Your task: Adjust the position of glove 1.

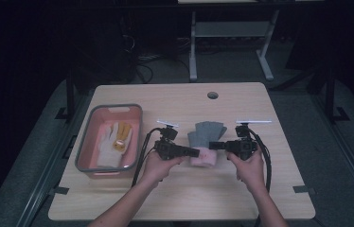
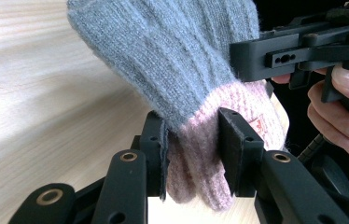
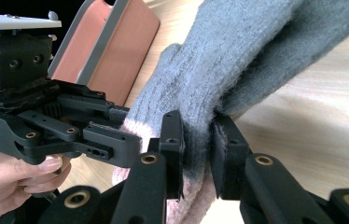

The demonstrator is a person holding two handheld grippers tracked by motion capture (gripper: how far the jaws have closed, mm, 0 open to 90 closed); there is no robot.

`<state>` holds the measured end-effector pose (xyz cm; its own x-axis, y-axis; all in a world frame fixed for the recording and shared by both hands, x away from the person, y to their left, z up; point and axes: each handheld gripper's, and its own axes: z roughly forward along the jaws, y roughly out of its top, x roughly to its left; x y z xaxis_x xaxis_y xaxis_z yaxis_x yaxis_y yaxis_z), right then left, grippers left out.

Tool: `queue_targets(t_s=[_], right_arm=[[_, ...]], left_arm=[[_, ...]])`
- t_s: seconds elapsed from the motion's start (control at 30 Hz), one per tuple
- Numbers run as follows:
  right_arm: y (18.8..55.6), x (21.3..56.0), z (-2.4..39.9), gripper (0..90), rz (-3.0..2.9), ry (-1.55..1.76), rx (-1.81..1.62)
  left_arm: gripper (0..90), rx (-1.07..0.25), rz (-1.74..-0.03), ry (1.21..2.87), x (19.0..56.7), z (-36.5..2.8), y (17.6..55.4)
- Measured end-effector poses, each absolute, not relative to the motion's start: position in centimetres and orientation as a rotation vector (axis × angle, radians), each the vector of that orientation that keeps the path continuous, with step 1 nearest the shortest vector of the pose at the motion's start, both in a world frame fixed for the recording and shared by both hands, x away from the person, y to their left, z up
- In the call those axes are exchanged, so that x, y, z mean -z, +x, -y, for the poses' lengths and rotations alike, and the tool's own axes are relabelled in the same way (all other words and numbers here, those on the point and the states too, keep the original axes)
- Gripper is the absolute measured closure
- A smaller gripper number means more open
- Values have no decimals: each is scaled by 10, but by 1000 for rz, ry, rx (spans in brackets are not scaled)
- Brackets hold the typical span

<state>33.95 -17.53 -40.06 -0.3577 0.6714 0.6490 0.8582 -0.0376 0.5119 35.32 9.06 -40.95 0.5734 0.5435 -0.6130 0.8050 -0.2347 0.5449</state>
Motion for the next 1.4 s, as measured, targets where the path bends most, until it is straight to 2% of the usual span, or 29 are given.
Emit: queue_targets(t_s=[1.4], right_arm=[[367,378,123,763,2084,-1519,1308]], left_arm=[[649,302,-1116,1880,387,-145,357]])
